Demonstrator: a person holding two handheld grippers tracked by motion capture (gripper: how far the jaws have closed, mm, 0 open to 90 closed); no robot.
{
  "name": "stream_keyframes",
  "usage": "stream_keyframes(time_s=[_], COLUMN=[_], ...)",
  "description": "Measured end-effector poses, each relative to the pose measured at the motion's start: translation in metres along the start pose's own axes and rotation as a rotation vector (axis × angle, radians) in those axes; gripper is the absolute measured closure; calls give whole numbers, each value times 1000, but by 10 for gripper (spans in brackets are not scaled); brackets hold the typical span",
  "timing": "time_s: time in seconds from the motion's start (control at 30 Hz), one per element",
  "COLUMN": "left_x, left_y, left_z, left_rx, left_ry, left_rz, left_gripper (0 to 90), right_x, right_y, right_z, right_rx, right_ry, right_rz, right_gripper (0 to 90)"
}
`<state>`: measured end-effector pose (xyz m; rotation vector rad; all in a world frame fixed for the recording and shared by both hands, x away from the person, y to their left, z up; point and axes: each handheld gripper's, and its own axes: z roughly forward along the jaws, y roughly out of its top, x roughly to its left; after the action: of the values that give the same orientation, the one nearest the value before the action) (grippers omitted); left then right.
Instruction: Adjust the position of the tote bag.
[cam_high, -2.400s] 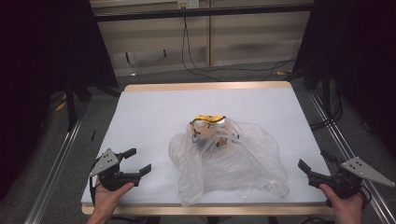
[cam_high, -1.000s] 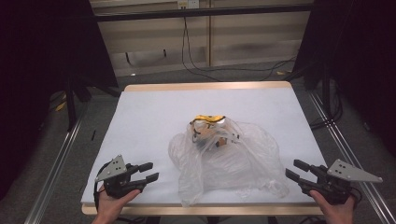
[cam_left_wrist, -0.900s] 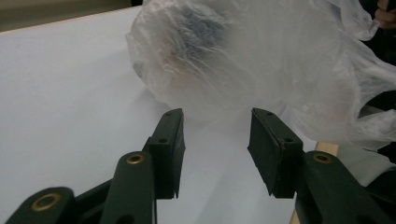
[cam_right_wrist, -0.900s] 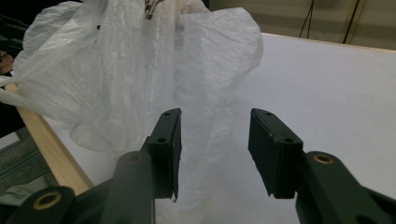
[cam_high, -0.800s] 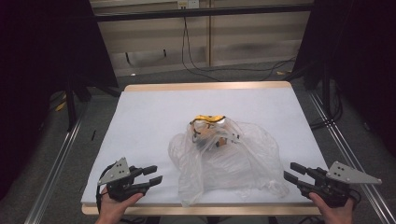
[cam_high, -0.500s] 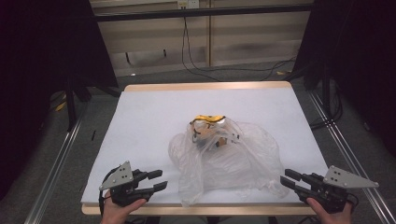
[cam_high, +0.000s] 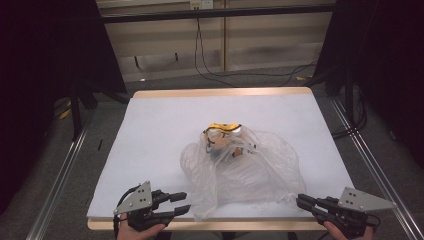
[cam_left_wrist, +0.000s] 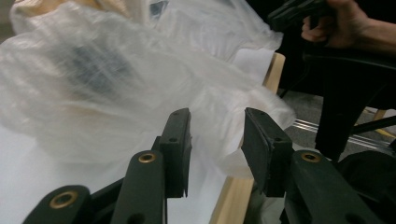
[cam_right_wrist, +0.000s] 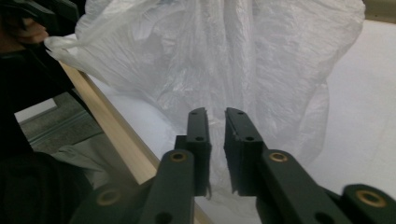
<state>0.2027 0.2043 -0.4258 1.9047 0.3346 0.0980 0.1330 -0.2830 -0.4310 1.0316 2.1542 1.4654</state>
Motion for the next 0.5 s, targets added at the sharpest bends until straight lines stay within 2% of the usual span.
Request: stream_keyframes(time_s=[0.17,0.33,0.37,0.47,0.5], left_x=[-8,-17,-18,-22,-22], left_y=[3,5,6,6,6], left_z=[7,16,17,24,26], left_rx=[12,28,23,35,43], left_ry=[-39,-75,-90,-93,-103], left_rz=[27,47,54,61,75], left_gripper=[602,581,579,557,539], right_x=[-3,-5,-4,-4,-4], right_y=[-1,-3,-4,-4,-4], right_z=[-2,0,1,3,3], right_rx=[-4,20,28,34,33], right_ry=[-24,-42,-45,-49,-54], right_rz=[5,5,6,-1,-1], right_gripper=[678,586,577,571,572])
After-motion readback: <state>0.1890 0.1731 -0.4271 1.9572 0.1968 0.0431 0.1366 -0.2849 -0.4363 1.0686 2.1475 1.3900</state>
